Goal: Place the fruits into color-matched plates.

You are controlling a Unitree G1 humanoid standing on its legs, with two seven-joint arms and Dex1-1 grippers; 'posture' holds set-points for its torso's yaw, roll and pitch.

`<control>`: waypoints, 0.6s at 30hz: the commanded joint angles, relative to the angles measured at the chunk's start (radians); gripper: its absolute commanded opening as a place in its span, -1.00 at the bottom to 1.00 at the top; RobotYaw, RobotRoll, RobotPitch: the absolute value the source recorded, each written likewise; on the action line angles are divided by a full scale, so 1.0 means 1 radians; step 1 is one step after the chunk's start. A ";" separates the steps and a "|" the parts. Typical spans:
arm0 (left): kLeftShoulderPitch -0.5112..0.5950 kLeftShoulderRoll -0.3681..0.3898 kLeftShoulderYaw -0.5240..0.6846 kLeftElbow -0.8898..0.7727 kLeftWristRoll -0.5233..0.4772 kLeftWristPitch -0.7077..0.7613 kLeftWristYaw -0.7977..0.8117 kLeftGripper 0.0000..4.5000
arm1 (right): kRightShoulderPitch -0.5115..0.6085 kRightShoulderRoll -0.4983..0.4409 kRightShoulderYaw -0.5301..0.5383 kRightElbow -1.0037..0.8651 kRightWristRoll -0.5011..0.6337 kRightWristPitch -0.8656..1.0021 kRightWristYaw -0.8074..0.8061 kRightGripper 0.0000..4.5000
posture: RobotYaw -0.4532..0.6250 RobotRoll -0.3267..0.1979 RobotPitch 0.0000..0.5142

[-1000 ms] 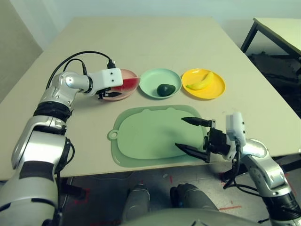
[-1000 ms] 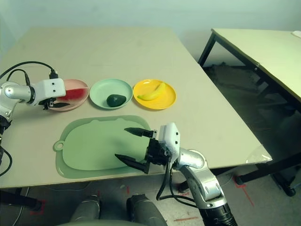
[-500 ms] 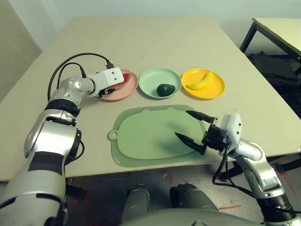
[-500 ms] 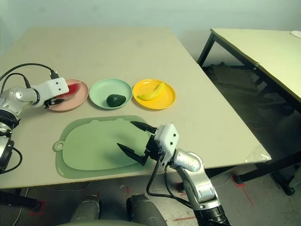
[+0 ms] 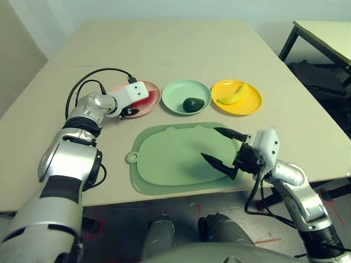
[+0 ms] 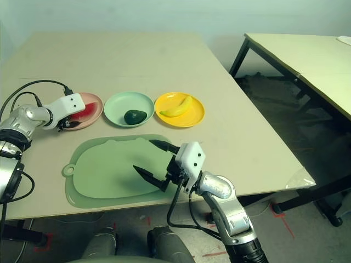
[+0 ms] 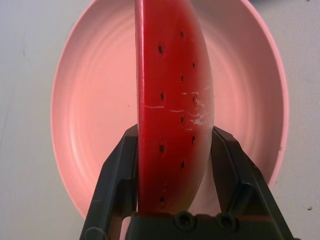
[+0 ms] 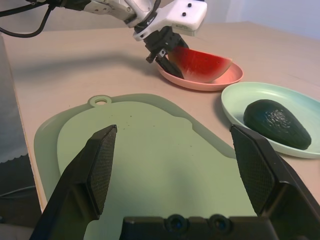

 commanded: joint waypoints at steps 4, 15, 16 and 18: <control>-0.015 0.020 -0.012 0.006 0.022 -0.017 0.002 0.71 | 0.004 -0.018 -0.007 0.015 0.011 -0.001 0.013 1.00 | -0.24 0.25 -0.69; -0.056 0.106 0.038 -0.047 -0.046 -0.102 -0.162 0.99 | 0.016 -0.042 -0.034 0.043 0.024 -0.020 0.029 1.00 | -0.20 0.25 -0.70; -0.058 0.115 0.057 -0.062 -0.069 -0.100 -0.195 0.99 | 0.016 -0.043 -0.037 0.044 0.027 -0.021 0.030 1.00 | -0.19 0.25 -0.70; -0.059 0.138 0.094 -0.102 -0.117 -0.088 -0.263 0.99 | 0.014 -0.041 -0.046 0.046 0.033 -0.023 0.029 1.00 | -0.18 0.25 -0.70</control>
